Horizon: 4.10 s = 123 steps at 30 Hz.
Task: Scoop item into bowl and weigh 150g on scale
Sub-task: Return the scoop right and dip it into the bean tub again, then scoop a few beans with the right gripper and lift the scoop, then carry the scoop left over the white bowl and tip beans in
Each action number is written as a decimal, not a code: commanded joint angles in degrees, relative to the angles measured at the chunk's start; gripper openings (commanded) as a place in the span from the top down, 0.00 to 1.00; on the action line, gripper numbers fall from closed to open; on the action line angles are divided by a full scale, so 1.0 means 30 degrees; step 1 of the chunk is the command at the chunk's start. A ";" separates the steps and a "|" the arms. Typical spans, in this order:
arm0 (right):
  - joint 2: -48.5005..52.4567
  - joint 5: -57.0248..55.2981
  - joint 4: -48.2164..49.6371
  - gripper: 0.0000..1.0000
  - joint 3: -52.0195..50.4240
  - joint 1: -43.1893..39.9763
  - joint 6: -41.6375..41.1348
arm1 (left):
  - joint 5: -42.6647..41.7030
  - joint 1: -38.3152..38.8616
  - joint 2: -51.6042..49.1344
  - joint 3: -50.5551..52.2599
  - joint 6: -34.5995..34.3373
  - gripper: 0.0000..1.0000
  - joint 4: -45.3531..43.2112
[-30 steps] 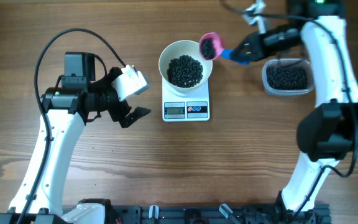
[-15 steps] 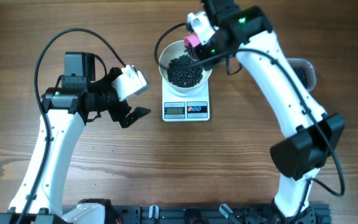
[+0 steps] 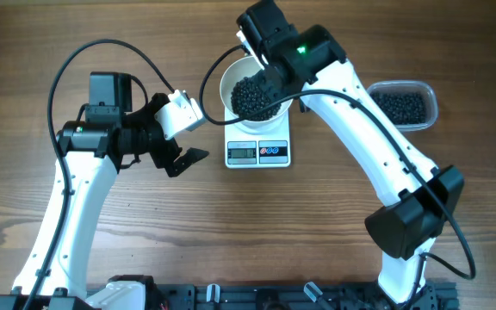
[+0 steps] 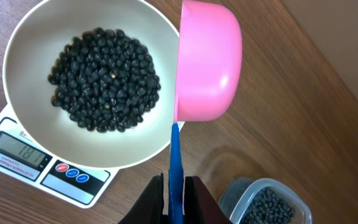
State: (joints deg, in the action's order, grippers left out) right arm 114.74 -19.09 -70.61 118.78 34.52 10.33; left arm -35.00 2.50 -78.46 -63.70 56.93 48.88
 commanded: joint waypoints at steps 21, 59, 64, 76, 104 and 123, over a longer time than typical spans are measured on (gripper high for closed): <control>-0.4000 0.8400 -0.4524 0.96 0.0488 -1.3697 -0.0933 | -0.0087 -0.0095 -0.0109 0.0044 0.0393 0.00 0.0015; -0.2820 0.9253 0.0634 0.96 -1.0921 -1.3187 0.1428 | -0.0087 -0.0095 -0.0109 0.0044 0.0393 0.00 0.0015; -0.2820 1.0520 0.0291 0.96 -1.0921 -1.3202 0.1559 | -0.0087 -0.0095 -0.0109 0.0044 0.0393 0.00 0.0015; -0.2820 1.4178 0.0321 0.96 -1.0921 -1.6364 0.1508 | -0.0087 -0.0095 -0.0109 0.0044 0.0393 0.00 0.0015; -0.3220 2.4407 -0.1741 0.96 -0.8080 -1.6429 0.4269 | -0.0087 -0.0095 -0.0109 0.0044 0.0393 0.00 0.0015; -0.3213 0.6747 0.2463 0.96 -0.4954 -0.2965 -0.1115 | -0.0087 -0.0095 -0.0109 0.0044 0.0393 0.00 0.0015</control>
State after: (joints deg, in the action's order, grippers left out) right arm 105.23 18.24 -64.05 102.32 21.50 5.80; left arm -35.00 2.50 -78.46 -63.68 56.95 48.90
